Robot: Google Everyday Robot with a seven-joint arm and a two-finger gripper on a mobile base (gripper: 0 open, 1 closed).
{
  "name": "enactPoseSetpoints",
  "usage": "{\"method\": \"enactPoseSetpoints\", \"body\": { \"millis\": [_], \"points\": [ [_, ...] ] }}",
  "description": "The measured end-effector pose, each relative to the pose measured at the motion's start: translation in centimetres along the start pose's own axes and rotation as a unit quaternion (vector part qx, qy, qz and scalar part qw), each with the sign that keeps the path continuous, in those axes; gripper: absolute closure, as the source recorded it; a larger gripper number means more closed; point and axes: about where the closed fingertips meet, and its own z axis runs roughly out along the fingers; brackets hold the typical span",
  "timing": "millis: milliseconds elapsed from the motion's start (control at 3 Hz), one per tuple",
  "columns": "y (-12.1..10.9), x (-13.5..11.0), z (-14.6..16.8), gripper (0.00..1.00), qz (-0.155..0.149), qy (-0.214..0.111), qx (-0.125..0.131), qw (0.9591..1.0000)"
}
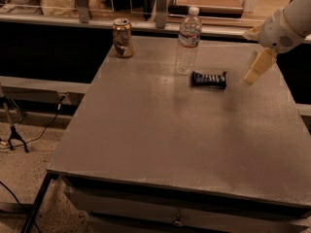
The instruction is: Move rxbar blueberry near water bottle
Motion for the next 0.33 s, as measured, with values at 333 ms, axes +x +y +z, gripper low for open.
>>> {"method": "enactPoseSetpoints", "body": {
  "millis": [333],
  "points": [
    [-0.14,-0.12,-0.13,0.0,-0.001,-0.001,0.002,1.0]
  ]
}}
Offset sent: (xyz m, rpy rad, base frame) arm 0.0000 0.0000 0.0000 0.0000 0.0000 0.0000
